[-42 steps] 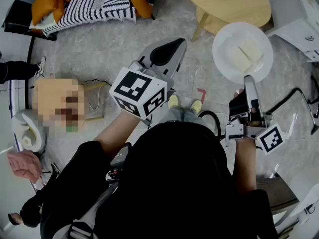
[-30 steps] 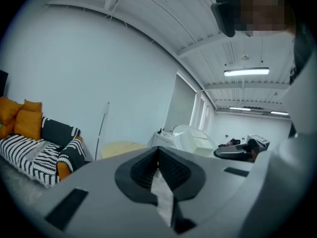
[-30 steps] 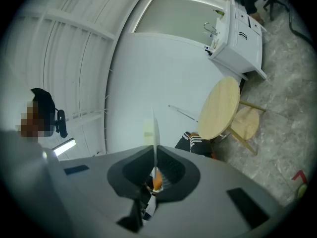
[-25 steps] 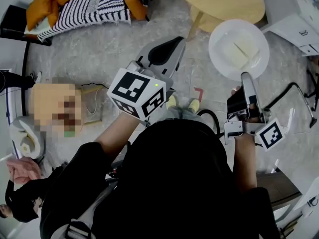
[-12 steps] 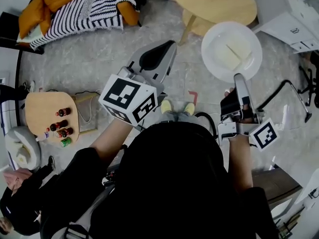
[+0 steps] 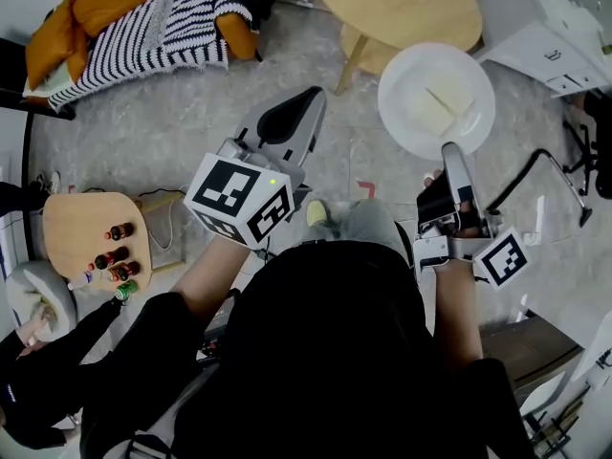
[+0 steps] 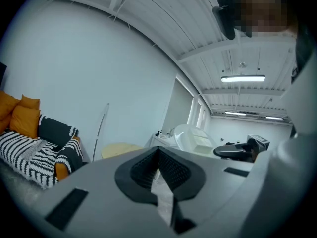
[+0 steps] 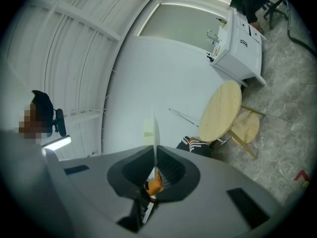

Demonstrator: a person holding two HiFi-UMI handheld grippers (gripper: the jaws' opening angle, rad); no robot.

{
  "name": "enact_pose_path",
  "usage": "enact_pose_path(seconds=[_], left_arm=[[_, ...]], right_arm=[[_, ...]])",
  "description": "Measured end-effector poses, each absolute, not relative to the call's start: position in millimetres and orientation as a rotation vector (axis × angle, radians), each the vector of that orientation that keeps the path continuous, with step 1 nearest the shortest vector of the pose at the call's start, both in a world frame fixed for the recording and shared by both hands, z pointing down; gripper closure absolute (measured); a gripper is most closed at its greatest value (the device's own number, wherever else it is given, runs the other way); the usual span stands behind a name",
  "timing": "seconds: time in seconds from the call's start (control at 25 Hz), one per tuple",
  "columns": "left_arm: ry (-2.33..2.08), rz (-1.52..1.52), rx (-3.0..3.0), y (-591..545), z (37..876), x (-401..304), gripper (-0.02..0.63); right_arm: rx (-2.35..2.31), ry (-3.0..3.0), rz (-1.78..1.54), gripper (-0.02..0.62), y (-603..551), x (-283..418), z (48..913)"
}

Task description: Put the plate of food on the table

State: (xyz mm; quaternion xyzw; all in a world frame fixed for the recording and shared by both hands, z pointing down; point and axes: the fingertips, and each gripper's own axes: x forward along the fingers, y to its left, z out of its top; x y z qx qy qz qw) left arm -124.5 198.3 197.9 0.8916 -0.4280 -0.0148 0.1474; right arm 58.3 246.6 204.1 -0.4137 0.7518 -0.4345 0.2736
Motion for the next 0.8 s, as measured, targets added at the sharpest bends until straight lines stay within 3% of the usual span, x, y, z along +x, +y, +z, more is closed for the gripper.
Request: enact_pose_path(seconds=[0.8], left_arm=[[-1.235, -0.072, 2.606, 198.6, 195.4, -121.0, 0.601]], right_arm=[[-1.087, 2.049, -1.101, 0.574, 244.7, 58.5, 202.4]])
